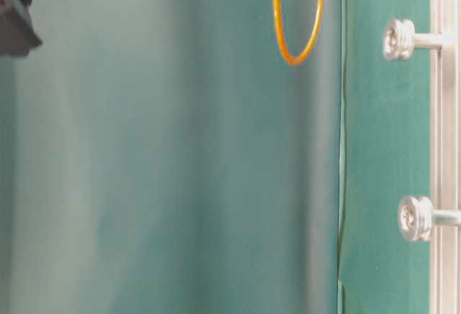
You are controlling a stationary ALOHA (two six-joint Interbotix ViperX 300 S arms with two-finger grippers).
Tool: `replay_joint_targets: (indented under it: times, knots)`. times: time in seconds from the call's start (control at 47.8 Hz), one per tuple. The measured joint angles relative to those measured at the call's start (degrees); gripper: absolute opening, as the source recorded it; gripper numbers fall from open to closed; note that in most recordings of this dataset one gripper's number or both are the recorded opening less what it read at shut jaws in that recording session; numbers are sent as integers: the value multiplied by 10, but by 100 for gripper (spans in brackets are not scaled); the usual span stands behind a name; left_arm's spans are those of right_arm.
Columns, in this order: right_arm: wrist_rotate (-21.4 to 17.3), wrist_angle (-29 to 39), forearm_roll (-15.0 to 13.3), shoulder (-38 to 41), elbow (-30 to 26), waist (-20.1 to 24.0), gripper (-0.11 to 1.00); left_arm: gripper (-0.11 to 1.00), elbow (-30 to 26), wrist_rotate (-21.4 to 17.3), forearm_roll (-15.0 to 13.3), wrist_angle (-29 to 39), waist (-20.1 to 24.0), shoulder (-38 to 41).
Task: Hook the rubber onto the shaft.
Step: 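Lift the band with the right gripper and carry it left along the rail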
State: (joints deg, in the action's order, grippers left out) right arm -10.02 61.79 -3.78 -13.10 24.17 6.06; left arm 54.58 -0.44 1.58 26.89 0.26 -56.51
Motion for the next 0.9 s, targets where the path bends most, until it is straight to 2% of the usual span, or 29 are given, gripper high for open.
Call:
replay_joint_targets:
  times: [0.418,0.899]
  knots:
    - [0,-4,-2,58,-65,-4,7,0,0,0,0,0,0,0]
    - [0,-4,-1,62,-70,-4,7,0,0,0,-1,0,0,1]
